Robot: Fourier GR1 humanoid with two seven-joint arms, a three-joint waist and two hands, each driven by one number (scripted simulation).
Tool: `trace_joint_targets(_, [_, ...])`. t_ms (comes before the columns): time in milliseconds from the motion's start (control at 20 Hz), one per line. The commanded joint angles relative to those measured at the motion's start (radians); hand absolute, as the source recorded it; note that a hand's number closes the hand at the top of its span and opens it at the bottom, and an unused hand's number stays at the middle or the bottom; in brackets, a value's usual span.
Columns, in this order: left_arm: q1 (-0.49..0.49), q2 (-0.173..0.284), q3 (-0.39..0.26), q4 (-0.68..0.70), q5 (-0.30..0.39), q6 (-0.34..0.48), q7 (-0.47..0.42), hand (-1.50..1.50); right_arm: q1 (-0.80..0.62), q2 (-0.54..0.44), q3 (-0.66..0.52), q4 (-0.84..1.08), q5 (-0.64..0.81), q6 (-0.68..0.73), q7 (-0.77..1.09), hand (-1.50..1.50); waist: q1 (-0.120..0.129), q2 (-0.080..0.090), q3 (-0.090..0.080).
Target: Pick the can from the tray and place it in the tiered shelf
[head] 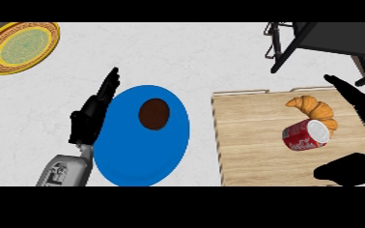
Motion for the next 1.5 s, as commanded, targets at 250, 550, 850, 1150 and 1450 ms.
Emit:
trace_joint_targets(250, [-0.027, -0.013, 0.038, 0.012, -0.014, -0.015, 0.01, 0.0, -0.048, 0.106, 0.04, 0.039, 0.108, 0.073, 0.086, -1.5, 0.001, 0.0, 0.0])
trace_joint_targets(550, [0.064, -0.036, 0.003, -0.091, -0.031, -0.028, 0.03, 0.0, 0.056, 0.144, -0.003, 0.061, 0.18, 0.081, -0.033, -1.5, -0.001, 0.0, 0.0])
trace_joint_targets(850, [0.009, -0.047, 0.043, 0.016, -0.054, -0.028, -0.02, 0.0, 0.031, 0.166, -0.066, 0.179, 0.205, 0.13, -0.161, -1.5, -0.001, 0.0, 0.0])
trace_joint_targets(1150, [0.006, -0.045, 0.042, -0.094, -0.077, -0.017, 0.079, 0.0, 0.138, 0.227, -0.003, 0.121, 0.3, 0.123, -0.179, 1.5, -0.002, -0.001, 0.001])
trace_joint_targets(1450, [-0.003, -0.034, 0.085, -0.005, -0.037, -0.077, -0.011, 0.0, 0.133, 0.19, 0.0, 0.149, 0.386, 0.167, -0.3, 1.5, -0.003, 0.0, 0.0])
